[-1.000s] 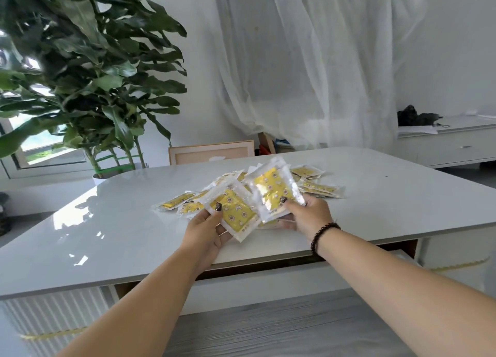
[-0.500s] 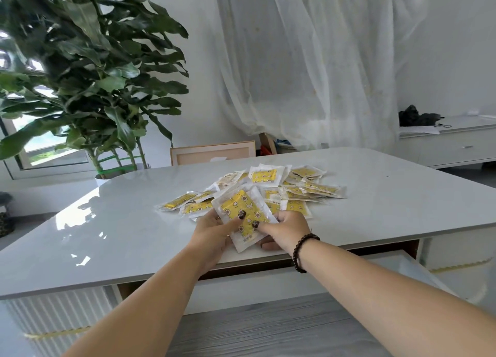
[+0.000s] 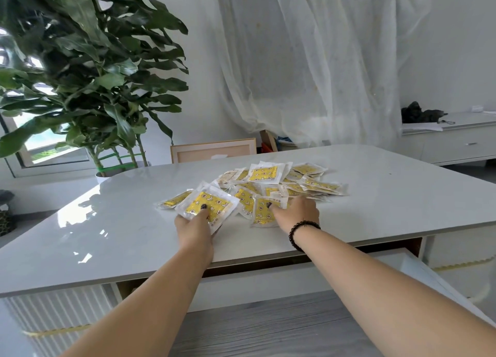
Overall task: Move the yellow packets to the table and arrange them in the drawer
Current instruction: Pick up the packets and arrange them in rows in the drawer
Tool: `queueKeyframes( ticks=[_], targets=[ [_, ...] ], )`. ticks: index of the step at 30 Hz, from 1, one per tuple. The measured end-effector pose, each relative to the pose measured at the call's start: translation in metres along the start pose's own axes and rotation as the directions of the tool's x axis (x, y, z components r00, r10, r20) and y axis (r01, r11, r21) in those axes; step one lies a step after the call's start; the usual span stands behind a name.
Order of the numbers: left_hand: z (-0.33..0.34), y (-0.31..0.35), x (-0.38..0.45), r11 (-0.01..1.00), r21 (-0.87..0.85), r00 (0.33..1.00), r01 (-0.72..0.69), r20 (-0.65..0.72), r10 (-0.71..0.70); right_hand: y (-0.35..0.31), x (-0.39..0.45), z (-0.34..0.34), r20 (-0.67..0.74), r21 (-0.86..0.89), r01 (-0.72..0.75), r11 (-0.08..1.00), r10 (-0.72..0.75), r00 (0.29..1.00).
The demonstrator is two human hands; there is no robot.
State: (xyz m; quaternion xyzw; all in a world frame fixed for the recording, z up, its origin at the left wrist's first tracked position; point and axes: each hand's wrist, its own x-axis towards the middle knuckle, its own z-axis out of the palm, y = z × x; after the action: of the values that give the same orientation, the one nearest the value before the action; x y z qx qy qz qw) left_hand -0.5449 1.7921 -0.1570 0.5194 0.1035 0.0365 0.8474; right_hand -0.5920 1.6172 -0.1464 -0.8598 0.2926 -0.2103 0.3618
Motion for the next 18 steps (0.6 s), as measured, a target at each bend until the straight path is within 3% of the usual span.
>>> queueKeyframes(
  ticks=[3,5,8,14,17,18],
  targets=[
    [0.003,-0.001,-0.004,0.992,0.105,0.998,-0.069,0.005,0.069,-0.012,-0.001,0.005,0.059,-0.264,-0.058,0.963,0.076,0.995],
    [0.001,-0.002,-0.006,0.988,0.128,0.997,-0.083,0.018,0.081,-0.016,-0.001,0.009,0.085,-0.333,-0.044,0.942,0.076,0.994],
    [0.000,0.001,-0.014,0.987,0.128,0.995,-0.094,0.032,0.090,-0.016,0.008,0.004,0.148,-0.266,-0.078,0.961,0.121,0.982],
    [-0.001,0.007,-0.022,0.995,0.072,0.995,-0.072,0.077,0.067,-0.023,0.007,-0.035,0.402,-0.242,-0.016,0.970,0.115,0.908],
    [-0.001,0.005,-0.023,0.993,0.087,0.995,-0.081,0.068,0.075,-0.022,0.010,-0.031,0.378,-0.200,-0.021,0.980,0.097,0.921],
    [-0.001,0.005,-0.023,0.992,0.096,0.995,-0.082,0.067,0.076,-0.022,0.009,-0.026,0.305,-0.167,-0.050,0.985,0.100,0.947]
  ],
)
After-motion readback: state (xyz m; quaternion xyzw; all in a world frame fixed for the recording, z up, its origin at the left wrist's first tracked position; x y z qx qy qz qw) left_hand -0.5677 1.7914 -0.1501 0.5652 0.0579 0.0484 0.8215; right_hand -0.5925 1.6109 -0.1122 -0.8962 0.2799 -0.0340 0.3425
